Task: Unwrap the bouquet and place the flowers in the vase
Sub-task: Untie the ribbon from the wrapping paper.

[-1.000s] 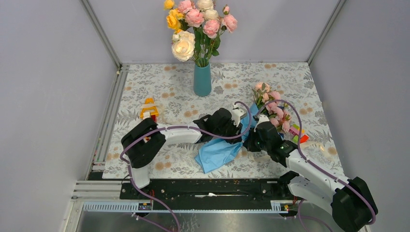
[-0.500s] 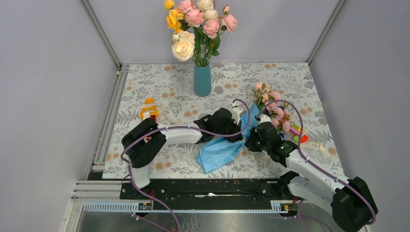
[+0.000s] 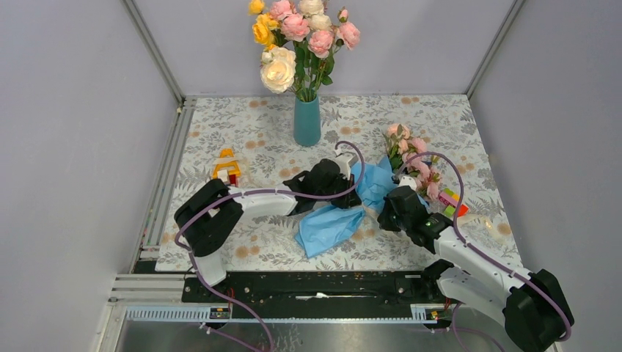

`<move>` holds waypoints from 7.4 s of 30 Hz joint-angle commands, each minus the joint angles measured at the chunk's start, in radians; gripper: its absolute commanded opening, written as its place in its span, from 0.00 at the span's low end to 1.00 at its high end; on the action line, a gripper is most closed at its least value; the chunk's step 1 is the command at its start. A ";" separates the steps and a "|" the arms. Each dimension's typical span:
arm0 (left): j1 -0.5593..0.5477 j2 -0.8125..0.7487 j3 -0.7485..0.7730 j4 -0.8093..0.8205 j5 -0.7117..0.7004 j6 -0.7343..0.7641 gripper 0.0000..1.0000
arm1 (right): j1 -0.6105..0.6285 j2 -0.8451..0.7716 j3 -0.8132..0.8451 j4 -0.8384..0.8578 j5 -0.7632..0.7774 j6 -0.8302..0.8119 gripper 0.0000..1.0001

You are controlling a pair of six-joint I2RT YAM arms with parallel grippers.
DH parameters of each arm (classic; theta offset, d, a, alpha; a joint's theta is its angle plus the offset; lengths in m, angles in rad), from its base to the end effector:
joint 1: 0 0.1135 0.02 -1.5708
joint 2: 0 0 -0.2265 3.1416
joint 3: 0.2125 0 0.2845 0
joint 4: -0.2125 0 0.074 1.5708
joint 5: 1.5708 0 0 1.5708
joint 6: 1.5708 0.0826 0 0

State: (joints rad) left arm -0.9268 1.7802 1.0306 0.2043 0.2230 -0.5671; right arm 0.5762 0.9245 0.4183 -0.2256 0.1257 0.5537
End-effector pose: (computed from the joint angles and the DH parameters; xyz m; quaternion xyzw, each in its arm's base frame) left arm 0.2518 -0.3658 0.1093 0.2086 0.8423 -0.4024 0.2919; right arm 0.2337 0.1395 0.1078 0.0153 0.9117 0.1692 0.3740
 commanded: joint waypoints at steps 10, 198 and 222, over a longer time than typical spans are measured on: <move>0.036 -0.042 0.016 0.056 0.101 0.008 0.00 | 0.004 -0.108 0.014 0.031 -0.182 -0.107 0.12; 0.088 -0.029 0.131 -0.140 0.181 -0.223 0.00 | 0.012 0.245 0.113 0.378 -0.187 -0.271 0.32; 0.089 -0.026 0.113 -0.142 -0.053 -0.246 0.13 | 0.028 0.222 0.046 0.315 0.073 -0.095 0.00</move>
State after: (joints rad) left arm -0.8341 1.7813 1.1179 0.0242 0.2546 -0.8062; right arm 0.5995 1.1713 0.4885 0.1173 0.1150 0.4122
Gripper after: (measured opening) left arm 0.120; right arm 0.014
